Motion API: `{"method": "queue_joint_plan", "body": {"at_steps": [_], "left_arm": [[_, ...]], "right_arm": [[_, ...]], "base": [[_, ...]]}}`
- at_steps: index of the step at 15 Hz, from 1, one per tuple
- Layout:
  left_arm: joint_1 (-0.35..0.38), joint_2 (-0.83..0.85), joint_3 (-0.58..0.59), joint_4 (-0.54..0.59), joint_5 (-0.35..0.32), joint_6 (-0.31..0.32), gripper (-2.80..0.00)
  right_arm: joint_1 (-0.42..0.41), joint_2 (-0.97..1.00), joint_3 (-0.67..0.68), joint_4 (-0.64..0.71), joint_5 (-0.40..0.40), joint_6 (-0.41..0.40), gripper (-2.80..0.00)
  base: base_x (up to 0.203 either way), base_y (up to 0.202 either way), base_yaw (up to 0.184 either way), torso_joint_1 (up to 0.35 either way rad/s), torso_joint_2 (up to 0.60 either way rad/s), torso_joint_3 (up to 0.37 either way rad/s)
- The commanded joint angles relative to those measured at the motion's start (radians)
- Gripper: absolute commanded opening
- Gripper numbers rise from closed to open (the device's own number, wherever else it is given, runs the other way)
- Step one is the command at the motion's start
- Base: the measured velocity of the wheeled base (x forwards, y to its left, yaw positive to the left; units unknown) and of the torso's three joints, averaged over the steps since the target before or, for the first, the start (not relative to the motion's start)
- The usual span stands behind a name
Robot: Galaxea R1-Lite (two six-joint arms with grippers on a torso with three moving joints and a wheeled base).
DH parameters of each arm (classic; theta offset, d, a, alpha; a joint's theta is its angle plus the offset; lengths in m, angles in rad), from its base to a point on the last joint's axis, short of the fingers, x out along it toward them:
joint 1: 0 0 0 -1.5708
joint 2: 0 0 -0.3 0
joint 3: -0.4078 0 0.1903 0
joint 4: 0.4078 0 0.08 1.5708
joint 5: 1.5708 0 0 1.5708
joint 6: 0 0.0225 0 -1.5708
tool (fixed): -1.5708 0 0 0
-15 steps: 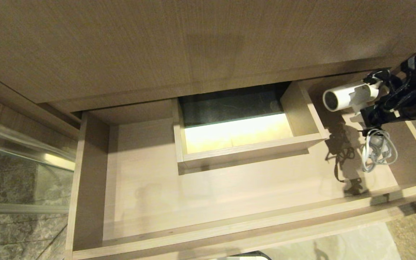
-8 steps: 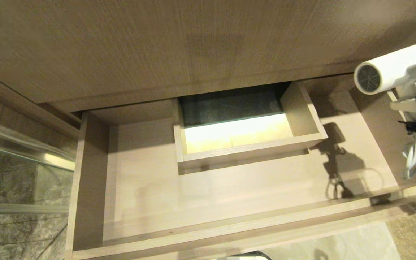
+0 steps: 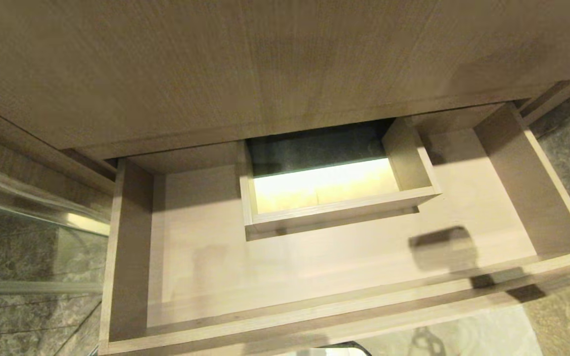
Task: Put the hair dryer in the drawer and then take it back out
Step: Place it on the countertop
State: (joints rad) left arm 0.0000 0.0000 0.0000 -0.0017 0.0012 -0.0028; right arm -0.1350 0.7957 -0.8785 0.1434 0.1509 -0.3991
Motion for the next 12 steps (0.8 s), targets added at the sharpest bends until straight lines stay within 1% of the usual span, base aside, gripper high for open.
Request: {"method": "queue_joint_plan", "body": {"at_steps": [1, 5, 8, 10, 12], "left_arm": [[-0.001, 0.0, 0.002, 0.0, 0.0, 0.0, -2.8], [-0.001, 0.0, 0.002, 0.0, 0.0, 0.0, -2.8], [0.0, 0.0, 0.002, 0.0, 0.0, 0.0, -2.8], [0.0, 0.0, 0.002, 0.0, 0.0, 0.001, -2.8], [0.0, 0.0, 0.002, 0.0, 0.0, 0.0, -2.8]], "right_arm": [[0.003, -0.113, 0.041, -0.015, 0.001, -0.004, -2.8], [0.003, -0.176, 0.079, -0.01, -0.018, -0.005, -2.8], [0.005, -0.196, 0.092, -0.016, -0.022, -0.004, -2.8], [0.003, -0.203, 0.092, -0.022, -0.022, -0.004, -2.8], [0.003, -0.208, 0.093, -0.018, -0.022, -0.004, -2.8]], "base": [[0.0, 0.0, 0.0, 0.198, -0.5, -0.186], [0.0, 0.0, 0.0, 0.235, -0.47, -0.211], [0.0, 0.0, 0.0, 0.096, -0.49, -0.22], [0.0, 0.0, 0.0, 0.275, -0.5, -0.226], [0.0, 0.0, 0.0, 0.452, -0.49, -0.236]]}}
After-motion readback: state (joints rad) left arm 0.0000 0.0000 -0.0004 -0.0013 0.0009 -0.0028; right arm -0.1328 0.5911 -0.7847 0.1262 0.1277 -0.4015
